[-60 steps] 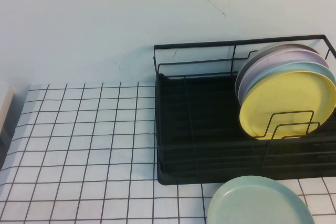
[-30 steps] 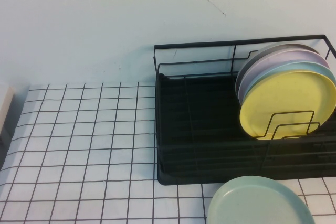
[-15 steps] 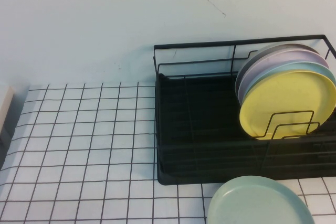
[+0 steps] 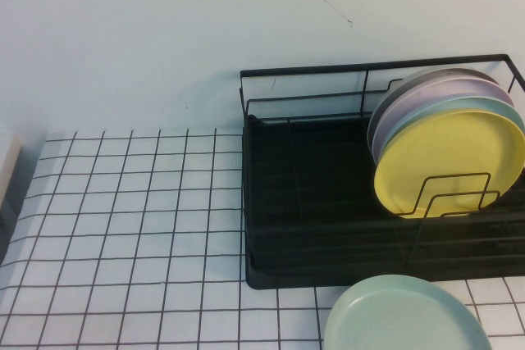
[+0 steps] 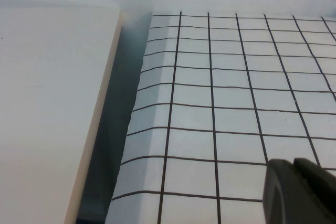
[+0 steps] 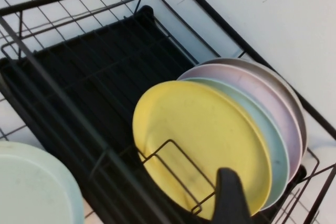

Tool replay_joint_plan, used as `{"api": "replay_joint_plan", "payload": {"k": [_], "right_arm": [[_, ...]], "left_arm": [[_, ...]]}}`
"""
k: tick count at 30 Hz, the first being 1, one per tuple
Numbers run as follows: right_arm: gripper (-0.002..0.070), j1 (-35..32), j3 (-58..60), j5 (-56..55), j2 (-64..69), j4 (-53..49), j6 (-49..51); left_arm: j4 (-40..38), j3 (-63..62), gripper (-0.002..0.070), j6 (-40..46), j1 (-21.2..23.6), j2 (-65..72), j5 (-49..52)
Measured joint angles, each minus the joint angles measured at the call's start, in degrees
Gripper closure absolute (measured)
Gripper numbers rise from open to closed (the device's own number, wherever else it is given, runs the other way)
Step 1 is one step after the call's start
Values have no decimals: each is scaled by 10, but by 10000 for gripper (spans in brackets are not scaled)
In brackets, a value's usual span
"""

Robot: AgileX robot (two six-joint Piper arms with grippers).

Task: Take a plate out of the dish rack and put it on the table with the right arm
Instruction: Grasp the plate from the shelf

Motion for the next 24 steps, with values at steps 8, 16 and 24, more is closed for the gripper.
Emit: {"api": "replay_joint_plan", "payload": {"k": [8,16,24], "right_arm": [[258,0,-116,8,155,-1,-69],[258,17,-168,22,280,-13,-166],[258,62,-194,-15,390,-43,-212]], "left_arm": [[0,0,678,0,0,0,0],[0,0,678,0,0,0,0],[0,0,678,0,0,0,0]]}}
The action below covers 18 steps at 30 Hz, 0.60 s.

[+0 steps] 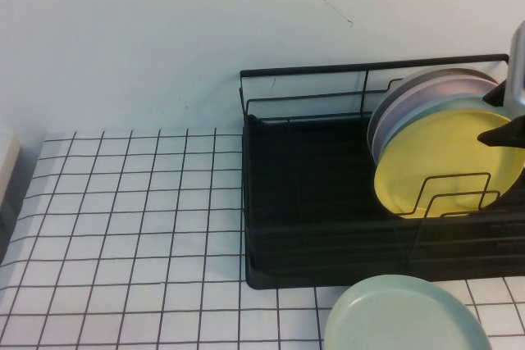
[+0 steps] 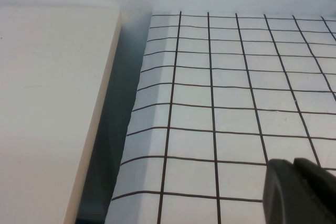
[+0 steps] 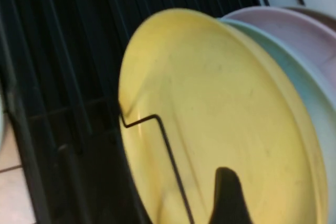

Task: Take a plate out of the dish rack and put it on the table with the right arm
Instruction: Grasp the plate from the shelf

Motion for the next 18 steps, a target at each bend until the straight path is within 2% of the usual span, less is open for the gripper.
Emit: {"api": "replay_joint_plan", "payload": {"k": [10,12,14,16,17,18], "right_arm": [[260,16,-12,-54,61,-1,-1],[279,16,-12,-60,68,-1,-3],[343,16,-12,-65,74,-1,-3],[448,16,-13,-66,75,-1,-1],[527,16,-16,-62,75,-5,2],[550,16,-21,-53,75,-11,2]], "left_arm": [[0,0,678,0,0,0,0],[0,0,678,0,0,0,0],[0,0,678,0,0,0,0],[0,0,678,0,0,0,0],[0,0,678,0,0,0,0],[0,0,678,0,0,0,0]]}}
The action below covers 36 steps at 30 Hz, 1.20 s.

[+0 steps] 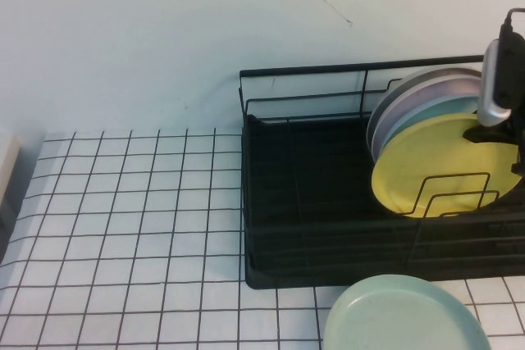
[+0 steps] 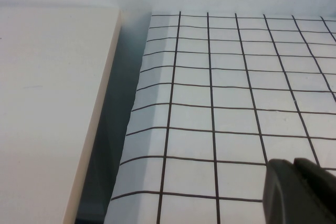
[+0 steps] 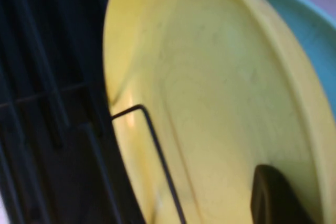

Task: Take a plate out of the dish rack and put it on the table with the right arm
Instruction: Grasp the plate from the shelf, then place the plate from the table

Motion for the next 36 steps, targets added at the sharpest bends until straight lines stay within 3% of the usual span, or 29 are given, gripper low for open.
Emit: {"api": "replay_joint_plan", "payload": {"k": [8,13,21,26,36], "right_arm": [[556,2,-81,107,-90,-149,142],[558,1,-103,175,-193,-182,252],[559,1,-105,292,-308,-164,579],[559,1,-87,315,-314,-60,657],[559,1,157,312,-314,277,597]], "left_arm": [[0,0,678,0,0,0,0],[0,0,678,0,0,0,0],[0,0,678,0,0,0,0],[0,0,678,0,0,0,0],[0,0,678,0,0,0,0]]}}
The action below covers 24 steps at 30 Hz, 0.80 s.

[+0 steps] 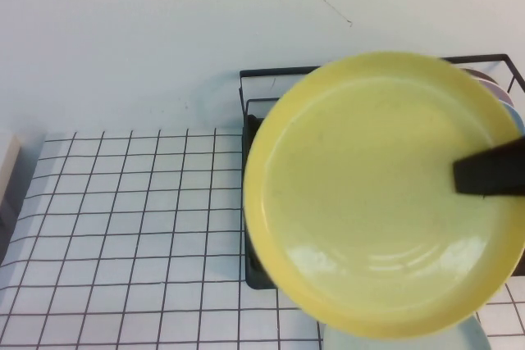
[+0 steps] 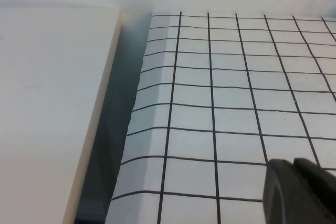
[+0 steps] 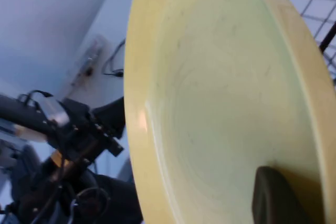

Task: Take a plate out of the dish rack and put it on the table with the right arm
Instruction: Place the plate from the table

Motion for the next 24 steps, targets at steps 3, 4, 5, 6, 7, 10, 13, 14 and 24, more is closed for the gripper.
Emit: {"api": "replay_joint_plan", "payload": {"k": [3,4,5,6,7,10,13,14,24], "right_arm": [[559,0,94,-9,0,49,-40],[559,0,113,-13,0,50,-47],[559,-1,134,-16,0,45,-54],[559,-1,150,-17,0,29,-55],[559,-1,160,-18,0,11,-54],[559,-1,180,-42,0,-82,-20],[559,-1,185,-92,0,-136,16],[559,-1,185,-105,1,-146,25],[559,-1,185,-153,113,-184,49]], "left_arm": [[0,0,678,0,0,0,0],[0,0,678,0,0,0,0],[0,0,678,0,0,0,0],[0,0,678,0,0,0,0],[0,0,678,0,0,0,0],[0,0,678,0,0,0,0],[0,0,678,0,0,0,0],[0,0,678,0,0,0,0],[0,0,678,0,0,0,0]]}}
